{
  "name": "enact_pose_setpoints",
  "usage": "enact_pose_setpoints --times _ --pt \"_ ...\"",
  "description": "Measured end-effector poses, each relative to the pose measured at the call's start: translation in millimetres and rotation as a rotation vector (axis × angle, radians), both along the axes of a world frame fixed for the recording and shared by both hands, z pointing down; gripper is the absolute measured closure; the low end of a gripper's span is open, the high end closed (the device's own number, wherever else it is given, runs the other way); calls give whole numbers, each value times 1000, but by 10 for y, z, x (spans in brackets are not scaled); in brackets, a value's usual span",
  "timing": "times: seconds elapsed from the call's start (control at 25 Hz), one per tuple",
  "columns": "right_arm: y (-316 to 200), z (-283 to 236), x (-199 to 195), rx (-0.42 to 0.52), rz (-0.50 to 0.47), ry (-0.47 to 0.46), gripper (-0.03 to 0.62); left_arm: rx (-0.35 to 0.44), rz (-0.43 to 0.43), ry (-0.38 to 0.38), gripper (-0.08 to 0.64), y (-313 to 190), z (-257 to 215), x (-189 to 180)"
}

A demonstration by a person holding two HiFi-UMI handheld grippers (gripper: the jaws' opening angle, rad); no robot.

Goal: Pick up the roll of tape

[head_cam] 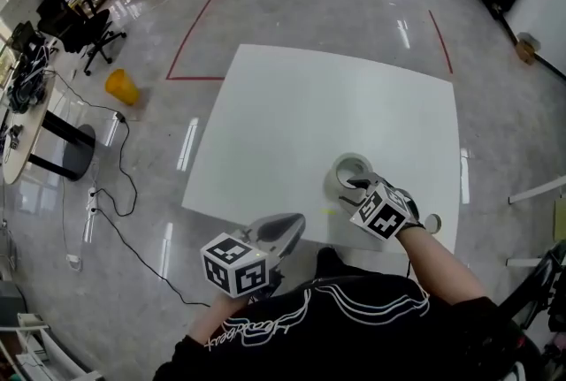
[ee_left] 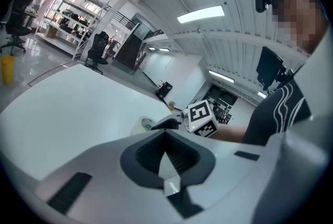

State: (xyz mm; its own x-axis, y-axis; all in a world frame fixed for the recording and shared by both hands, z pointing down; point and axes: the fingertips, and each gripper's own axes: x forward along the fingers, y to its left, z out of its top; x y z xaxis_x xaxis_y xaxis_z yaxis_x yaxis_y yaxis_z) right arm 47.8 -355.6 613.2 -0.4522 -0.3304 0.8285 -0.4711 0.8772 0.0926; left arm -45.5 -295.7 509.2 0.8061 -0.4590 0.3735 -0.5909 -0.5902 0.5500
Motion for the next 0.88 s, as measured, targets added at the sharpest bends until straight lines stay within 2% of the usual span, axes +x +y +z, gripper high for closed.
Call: enact_pose_setpoints --times 0.48,0.88 --pt "-99 301 9 12 -15 155 463 -26 -18 2 557 69 93 -50" --pt "-108 302 39 -15 -50 169 482 -24 -16 0 557 121 64 4"
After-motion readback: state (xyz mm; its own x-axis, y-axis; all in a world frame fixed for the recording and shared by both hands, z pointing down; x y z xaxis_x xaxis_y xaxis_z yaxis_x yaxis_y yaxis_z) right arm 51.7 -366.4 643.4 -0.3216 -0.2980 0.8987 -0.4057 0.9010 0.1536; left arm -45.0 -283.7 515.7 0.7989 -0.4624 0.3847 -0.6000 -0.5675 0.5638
